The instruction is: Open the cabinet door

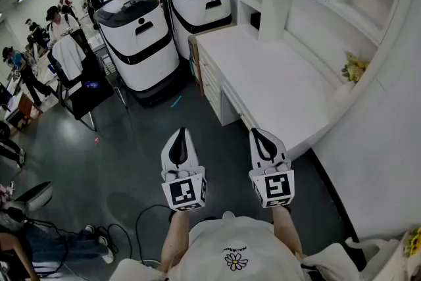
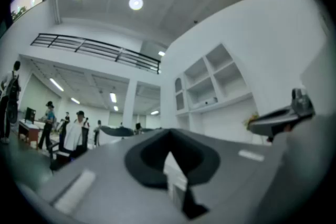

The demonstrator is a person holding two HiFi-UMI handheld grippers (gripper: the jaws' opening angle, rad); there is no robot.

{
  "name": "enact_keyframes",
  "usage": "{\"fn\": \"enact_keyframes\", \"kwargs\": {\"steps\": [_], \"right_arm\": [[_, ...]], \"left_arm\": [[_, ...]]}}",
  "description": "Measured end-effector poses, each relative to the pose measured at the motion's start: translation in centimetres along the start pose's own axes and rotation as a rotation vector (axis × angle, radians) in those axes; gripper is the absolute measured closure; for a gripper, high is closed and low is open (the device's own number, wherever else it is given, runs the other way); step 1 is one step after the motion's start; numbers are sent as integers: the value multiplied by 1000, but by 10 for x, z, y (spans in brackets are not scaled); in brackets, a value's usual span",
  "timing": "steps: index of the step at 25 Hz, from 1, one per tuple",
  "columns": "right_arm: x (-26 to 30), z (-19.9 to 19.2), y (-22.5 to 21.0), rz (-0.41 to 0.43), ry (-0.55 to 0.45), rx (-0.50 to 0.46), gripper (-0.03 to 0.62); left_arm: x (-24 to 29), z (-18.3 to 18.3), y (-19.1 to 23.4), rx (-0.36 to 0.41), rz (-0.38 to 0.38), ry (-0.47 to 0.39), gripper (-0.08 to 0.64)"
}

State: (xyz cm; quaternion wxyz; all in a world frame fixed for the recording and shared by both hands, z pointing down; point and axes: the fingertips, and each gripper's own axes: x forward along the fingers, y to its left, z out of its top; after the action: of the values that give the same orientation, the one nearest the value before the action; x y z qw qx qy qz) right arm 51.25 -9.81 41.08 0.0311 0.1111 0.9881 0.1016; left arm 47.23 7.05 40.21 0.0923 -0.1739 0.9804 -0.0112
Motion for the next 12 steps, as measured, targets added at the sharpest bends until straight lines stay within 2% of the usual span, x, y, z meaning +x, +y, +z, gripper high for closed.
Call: {"fn": "enact_keyframes", "kwargs": {"steps": [12], "right_arm": [[-1,-6,3,31,-2,7,594]], "left_arm": [[1,-5,0,-1,7,10,554]]}}
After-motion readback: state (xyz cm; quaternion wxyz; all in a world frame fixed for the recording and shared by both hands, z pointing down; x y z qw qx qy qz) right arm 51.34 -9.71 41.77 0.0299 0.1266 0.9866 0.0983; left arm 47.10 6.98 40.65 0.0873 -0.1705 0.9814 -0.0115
